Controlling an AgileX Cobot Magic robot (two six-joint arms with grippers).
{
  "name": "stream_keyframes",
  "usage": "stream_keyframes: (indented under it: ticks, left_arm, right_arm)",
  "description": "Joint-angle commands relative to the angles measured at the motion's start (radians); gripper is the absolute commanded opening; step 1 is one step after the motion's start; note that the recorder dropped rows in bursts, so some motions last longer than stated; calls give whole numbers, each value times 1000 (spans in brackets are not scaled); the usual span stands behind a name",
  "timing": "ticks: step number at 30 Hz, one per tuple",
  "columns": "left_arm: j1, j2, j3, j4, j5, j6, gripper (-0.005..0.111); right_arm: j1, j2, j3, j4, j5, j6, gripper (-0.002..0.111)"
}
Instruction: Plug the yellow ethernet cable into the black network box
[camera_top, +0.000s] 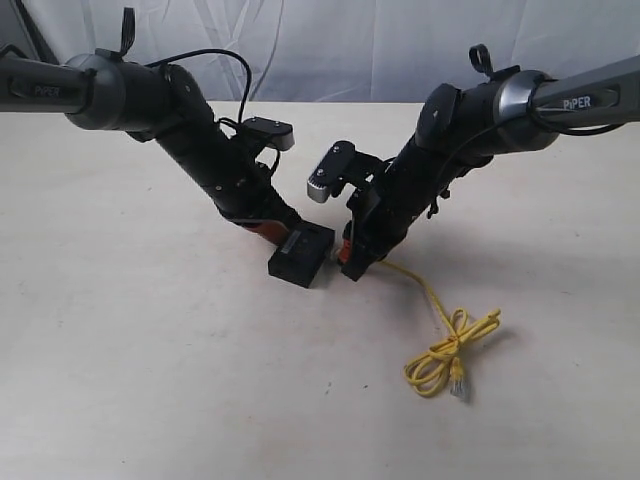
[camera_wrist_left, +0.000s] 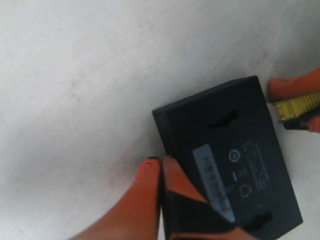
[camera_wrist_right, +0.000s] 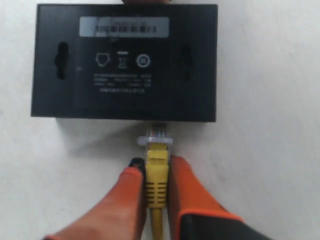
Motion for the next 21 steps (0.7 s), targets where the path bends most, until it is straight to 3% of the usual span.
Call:
stream_keyframes:
  ticks: [1,5,11,18,21]
  left_arm:
    - [-4,-14,0,-8,11,-4,0]
    - [-1,-14,0,11,11,-4,0]
    - [27,-26,0,7,17,-4,0]
    - [80,-169,2,34,36,-2,0]
    - [94,-278,62,27,2,2,0]
  right_arm:
    - [-3,5,-4,-25,19,1,-1]
    - [-14,-45,-4,-192,79,58,-1]
    - [-29,-157,-4,-271,226,63,-1]
    - [-29,-296,-4,-276,384,6,-1]
    - [-35,-376,-4,-243,507,-22,-1]
